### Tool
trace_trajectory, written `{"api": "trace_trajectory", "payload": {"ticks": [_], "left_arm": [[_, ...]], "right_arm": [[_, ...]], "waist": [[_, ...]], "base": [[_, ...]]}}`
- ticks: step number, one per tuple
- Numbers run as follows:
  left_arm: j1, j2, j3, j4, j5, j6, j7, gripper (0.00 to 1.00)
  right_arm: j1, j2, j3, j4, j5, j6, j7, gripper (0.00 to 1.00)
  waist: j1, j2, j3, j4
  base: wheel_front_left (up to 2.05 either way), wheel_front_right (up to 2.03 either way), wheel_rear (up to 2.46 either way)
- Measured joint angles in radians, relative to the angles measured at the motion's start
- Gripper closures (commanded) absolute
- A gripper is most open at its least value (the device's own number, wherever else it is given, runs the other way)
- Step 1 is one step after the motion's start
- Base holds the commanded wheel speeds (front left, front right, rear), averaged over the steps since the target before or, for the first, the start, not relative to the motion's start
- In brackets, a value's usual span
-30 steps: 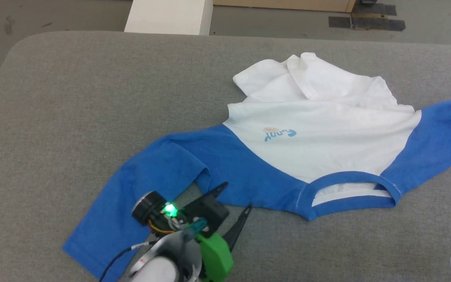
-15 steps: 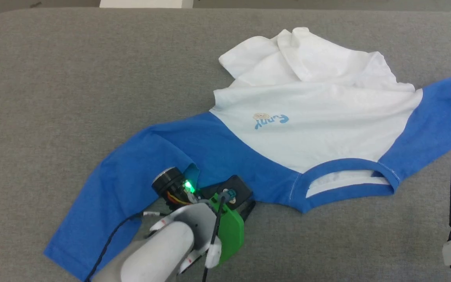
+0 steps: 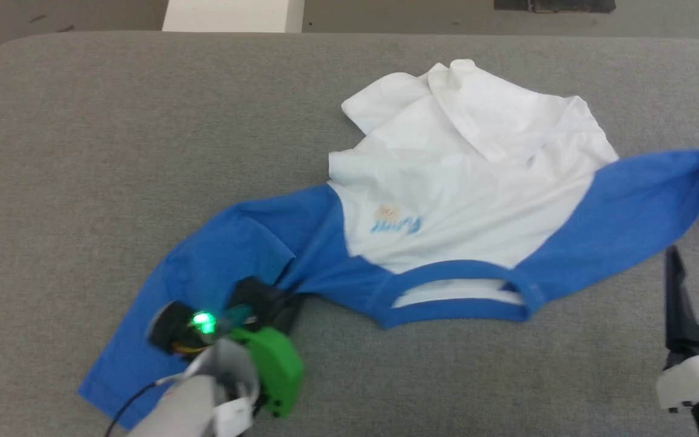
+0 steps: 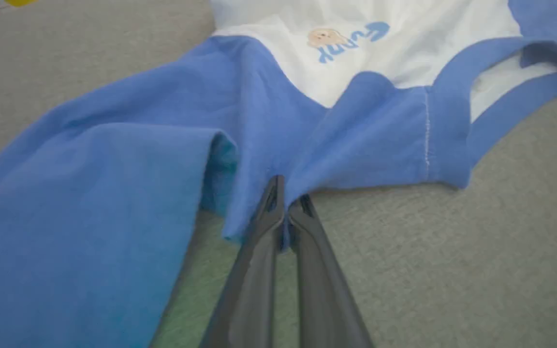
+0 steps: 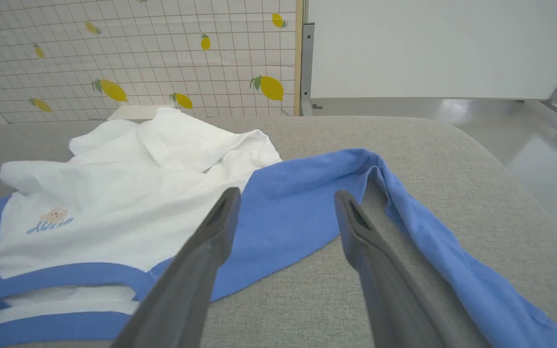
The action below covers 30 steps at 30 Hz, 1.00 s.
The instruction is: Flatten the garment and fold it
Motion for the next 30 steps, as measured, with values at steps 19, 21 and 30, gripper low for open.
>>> {"api": "trace_trajectory", "payload": {"ticks": [19,21,30], "left_arm": [[0.189,0.068,0.128,-0.244,-0.105,0.114,-0.09,1.0],[0.176,0.064,0.125,-0.244,-0.105,0.114,-0.088,1.0],[0.124,0.033,0.114,-0.235,-0.105,0.108,-0.089,1.0]], "right_arm": [[-0.05,-0.404,0.303,0.037,0.158,0.0,0.441,0.0],[-0.065,-0.44,0.336,0.047,0.166,0.0,0.462,0.0],[-0.171,-0.584,0.503,0.108,0.181,0.0,0.487,0.0]], "waist": [[0.0,0.0,0.031,0.11],[0.0,0.0,0.046,0.116],[0.0,0.0,0.12,0.144]], "base": [[0.0,0.0,0.0],[0.0,0.0,0.0],[0.0,0.0,0.0]]}}
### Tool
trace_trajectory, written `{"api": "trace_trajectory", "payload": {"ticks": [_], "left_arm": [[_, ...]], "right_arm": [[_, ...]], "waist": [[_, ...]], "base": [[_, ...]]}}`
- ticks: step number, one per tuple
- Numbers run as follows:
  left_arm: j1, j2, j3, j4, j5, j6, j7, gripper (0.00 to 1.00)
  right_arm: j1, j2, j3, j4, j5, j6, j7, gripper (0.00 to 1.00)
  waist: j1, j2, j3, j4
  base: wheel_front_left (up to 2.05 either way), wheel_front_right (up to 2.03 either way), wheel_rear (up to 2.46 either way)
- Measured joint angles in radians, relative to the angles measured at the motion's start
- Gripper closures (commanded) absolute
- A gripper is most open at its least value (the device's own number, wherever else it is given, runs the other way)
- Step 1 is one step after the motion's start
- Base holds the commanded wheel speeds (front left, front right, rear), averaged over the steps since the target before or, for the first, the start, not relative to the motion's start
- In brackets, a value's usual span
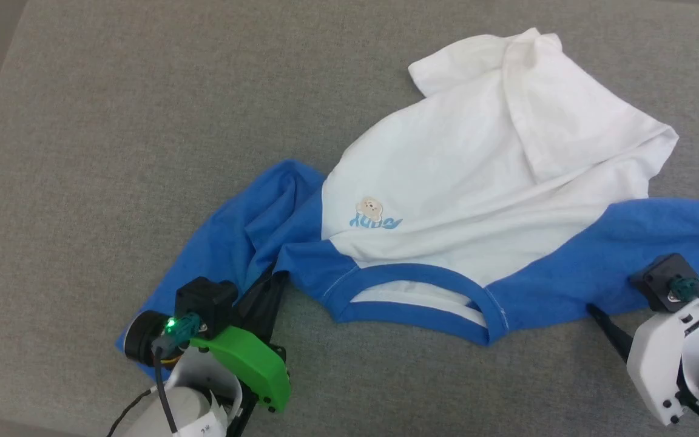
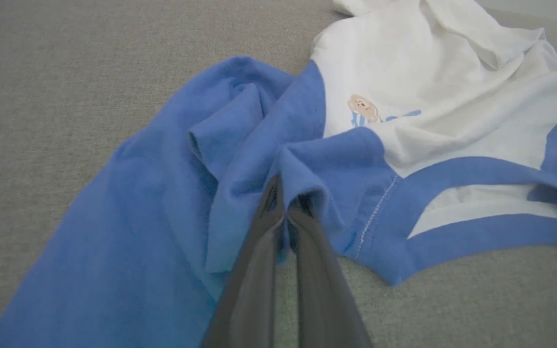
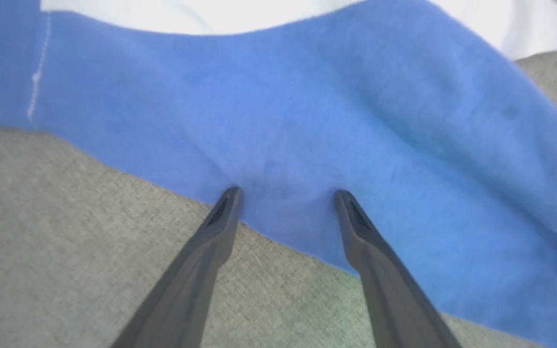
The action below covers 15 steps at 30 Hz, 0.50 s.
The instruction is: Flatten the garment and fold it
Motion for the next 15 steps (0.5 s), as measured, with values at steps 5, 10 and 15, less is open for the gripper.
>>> {"api": "trace_trajectory", "payload": {"ticks": [5,10,15], "left_arm": [[-0.016,-0.006,-0.002,0.012,-0.002,-0.004,-0.004,1.0],[-0.019,-0.009,0.017,0.021,-0.008,-0.004,-0.041,1.0],[-0.02,-0.026,0.042,-0.005,-0.024,-0.007,-0.094,1.0]], "right_arm": [[-0.077,-0.085,0.088,0.016,0.049,0.0,0.047,0.68],[-0.112,-0.06,0.076,0.052,0.059,0.0,0.004,1.0],[-0.11,0.046,-0.021,0.078,0.021,0.0,-0.109,1.0]], "waist": [[0.0,0.0,0.025,0.02],[0.0,0.0,0.015,0.024],[0.0,0.0,-0.024,0.01]], "base": [[0.0,0.0,0.0],[0.0,0.0,0.0],[0.0,0.0,0.0]]}}
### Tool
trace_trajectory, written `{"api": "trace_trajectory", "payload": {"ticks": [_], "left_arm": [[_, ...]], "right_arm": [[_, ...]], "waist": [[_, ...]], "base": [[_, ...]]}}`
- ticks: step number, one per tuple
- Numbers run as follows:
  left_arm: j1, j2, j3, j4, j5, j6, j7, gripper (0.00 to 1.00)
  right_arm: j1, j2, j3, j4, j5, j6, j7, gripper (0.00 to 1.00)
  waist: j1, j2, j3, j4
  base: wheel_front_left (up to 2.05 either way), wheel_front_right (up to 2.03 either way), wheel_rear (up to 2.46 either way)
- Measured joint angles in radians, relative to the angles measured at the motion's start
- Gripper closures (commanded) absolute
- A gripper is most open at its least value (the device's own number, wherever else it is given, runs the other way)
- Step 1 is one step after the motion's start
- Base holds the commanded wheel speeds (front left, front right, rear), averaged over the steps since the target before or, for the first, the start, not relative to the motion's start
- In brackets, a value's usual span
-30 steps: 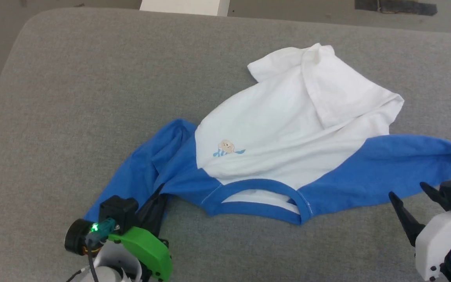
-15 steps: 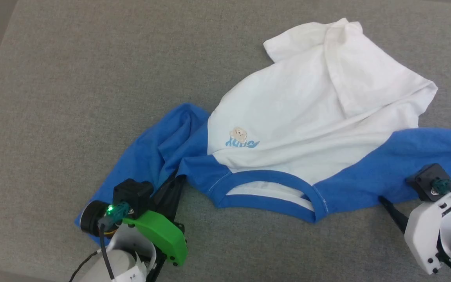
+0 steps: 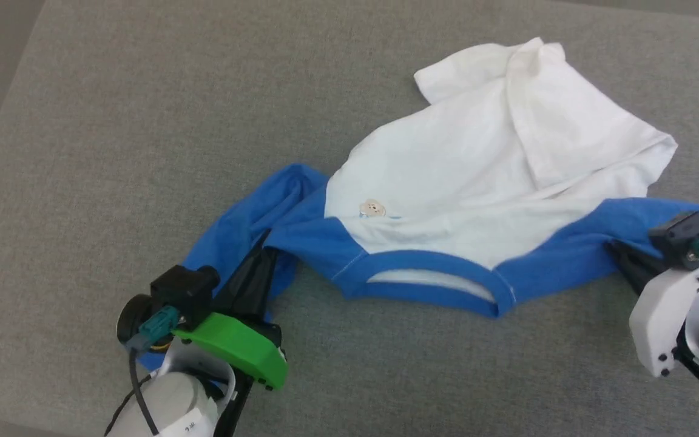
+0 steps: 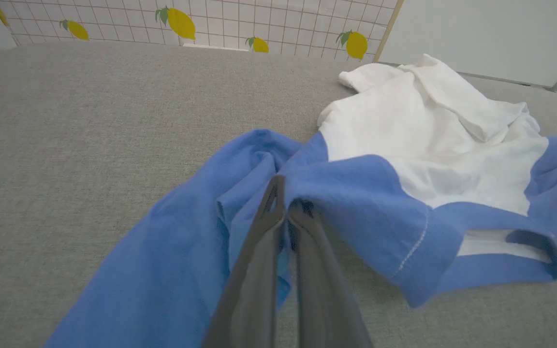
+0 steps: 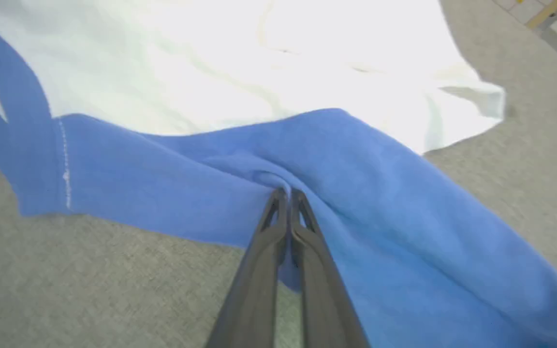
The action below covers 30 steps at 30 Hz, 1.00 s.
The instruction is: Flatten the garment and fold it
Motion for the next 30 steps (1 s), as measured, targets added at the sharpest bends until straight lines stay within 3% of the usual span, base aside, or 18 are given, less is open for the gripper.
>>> {"api": "trace_trajectory", "payload": {"ticks": [1,4,11,18,30], "left_arm": [[-0.004,0.0,0.011,-0.021,0.0,0.003,-0.018,1.0],[-0.025,0.0,0.031,-0.051,0.001,0.014,-0.039,1.0],[-0.115,0.007,0.065,-0.137,0.017,0.031,-0.025,1.0],[-0.281,0.023,0.109,-0.176,0.017,0.031,0.042,1.0],[-0.565,0.045,0.133,-0.2,0.021,0.031,0.226,1.0]], "right_arm": [[0.004,0.054,-0.063,-0.008,-0.019,0.0,-0.037,1.0],[0.008,0.115,-0.124,-0.043,-0.042,0.0,-0.085,1.0],[-0.055,0.185,-0.206,-0.15,-0.094,0.0,-0.162,1.0],[-0.22,0.192,-0.23,-0.205,-0.15,0.0,-0.192,1.0],[-0.468,0.155,-0.149,-0.201,-0.171,0.0,-0.165,1.0]], "waist": [[0.0,0.0001,-0.024,-0.011],[0.0,0.0,-0.06,-0.029],[0.0,0.0,-0.15,-0.077],[0.0,0.0,-0.228,-0.124],[0.0,0.0,-0.317,-0.171]], "base": [[0.0,0.0,0.0],[0.0,0.0,0.0],[0.0,0.0,0.0],[0.0,0.0,0.0],[0.0,0.0,0.0]]}}
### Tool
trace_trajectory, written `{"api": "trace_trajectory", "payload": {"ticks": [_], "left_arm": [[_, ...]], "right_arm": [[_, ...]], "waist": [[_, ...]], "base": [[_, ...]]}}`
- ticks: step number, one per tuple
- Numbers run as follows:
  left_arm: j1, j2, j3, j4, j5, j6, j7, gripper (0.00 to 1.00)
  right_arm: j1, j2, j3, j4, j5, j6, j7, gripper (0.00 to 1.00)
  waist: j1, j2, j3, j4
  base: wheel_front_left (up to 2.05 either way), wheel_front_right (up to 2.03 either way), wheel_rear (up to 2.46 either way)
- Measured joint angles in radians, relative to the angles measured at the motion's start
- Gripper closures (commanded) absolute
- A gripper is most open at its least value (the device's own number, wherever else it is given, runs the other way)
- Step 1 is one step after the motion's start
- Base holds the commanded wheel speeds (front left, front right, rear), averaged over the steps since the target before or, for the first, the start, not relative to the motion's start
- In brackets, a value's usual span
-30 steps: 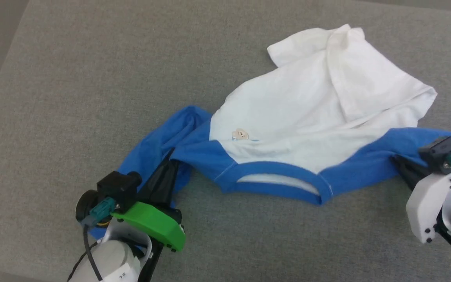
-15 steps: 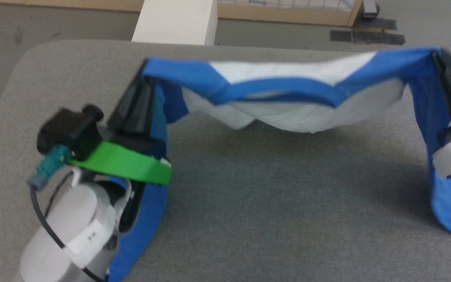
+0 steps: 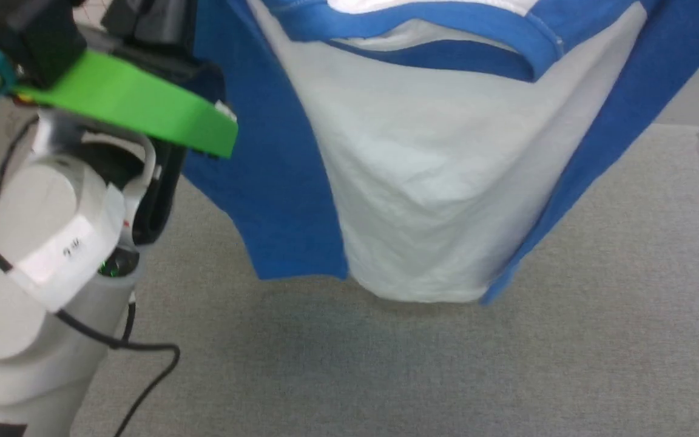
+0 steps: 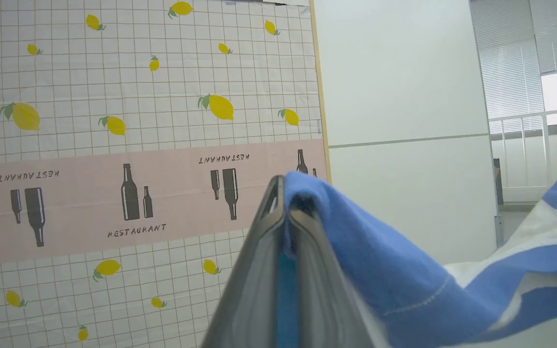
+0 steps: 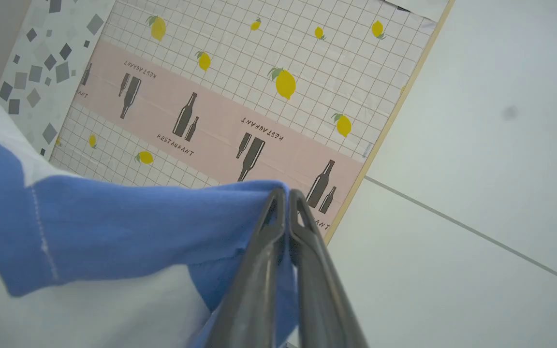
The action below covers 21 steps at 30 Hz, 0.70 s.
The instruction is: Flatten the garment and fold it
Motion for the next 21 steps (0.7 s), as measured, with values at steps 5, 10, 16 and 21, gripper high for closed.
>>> {"api": "trace_trajectory", "payload": {"ticks": [5,10,16,21], "left_arm": [[-0.058,0.007,-0.019,0.016,-0.006,0.0,0.086,1.0],[-0.092,0.006,-0.032,0.071,-0.037,-0.006,0.153,1.0],[-0.185,-0.001,-0.03,0.191,-0.047,-0.01,0.194,1.0],[-0.317,-0.002,-0.034,0.305,-0.004,-0.012,0.198,1.0]], "right_arm": [[-0.053,-0.012,0.025,0.01,0.007,0.0,0.03,1.0],[-0.111,-0.016,0.052,0.06,0.03,0.0,0.073,1.0],[-0.246,-0.034,0.106,0.195,0.035,0.0,0.092,1.0],[-0.417,-0.041,0.18,0.341,0.022,0.0,0.082,1.0]], "waist": [[0.0,0.0,-0.017,-0.007],[0.0,0.0,0.001,-0.012],[0.0,0.0,0.06,-0.022],[0.0,0.0,0.133,-0.032]], "base": [[0.0,0.0,0.0],[0.0,0.0,0.0],[0.0,0.0,0.0],[0.0,0.0,0.0]]}}
